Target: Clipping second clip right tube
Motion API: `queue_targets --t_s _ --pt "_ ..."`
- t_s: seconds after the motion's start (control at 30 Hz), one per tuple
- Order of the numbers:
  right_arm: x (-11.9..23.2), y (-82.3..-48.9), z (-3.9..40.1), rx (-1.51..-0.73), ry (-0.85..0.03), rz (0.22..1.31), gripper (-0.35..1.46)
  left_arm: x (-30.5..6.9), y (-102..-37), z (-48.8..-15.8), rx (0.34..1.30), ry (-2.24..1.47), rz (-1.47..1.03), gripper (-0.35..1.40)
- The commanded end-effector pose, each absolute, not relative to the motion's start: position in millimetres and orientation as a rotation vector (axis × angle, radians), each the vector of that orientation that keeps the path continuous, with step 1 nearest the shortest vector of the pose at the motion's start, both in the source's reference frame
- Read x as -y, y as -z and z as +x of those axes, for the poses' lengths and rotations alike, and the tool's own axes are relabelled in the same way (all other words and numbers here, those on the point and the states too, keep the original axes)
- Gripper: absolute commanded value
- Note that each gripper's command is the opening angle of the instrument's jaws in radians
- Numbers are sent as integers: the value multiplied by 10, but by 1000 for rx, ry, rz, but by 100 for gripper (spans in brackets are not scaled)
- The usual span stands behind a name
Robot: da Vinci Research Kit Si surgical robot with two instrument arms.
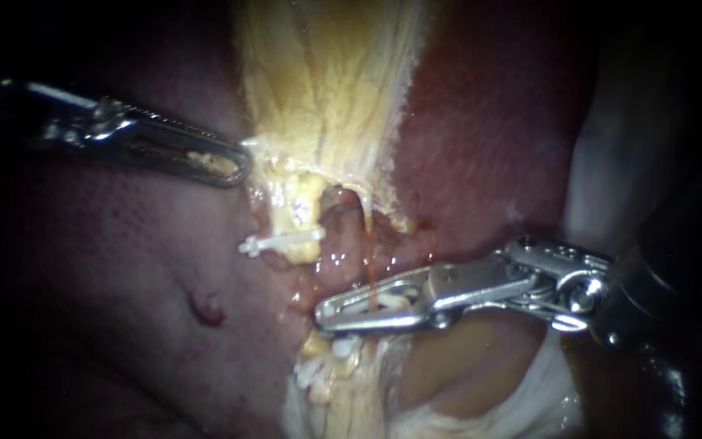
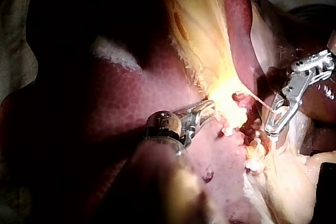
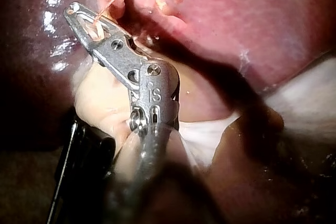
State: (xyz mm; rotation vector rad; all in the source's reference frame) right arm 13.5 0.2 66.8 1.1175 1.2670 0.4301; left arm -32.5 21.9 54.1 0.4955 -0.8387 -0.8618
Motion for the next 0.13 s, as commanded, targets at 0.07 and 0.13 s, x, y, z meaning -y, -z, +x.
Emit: queue_targets --t_s 0.07,0.13 --pt "-2 -669 135 -1264 -434 1121 -35 -219 -541 -325 838 862 496 -35" --pt "-3 -670 135 -1258 -444 1129 -35 -219 -541 -326 838 862 495 -35"
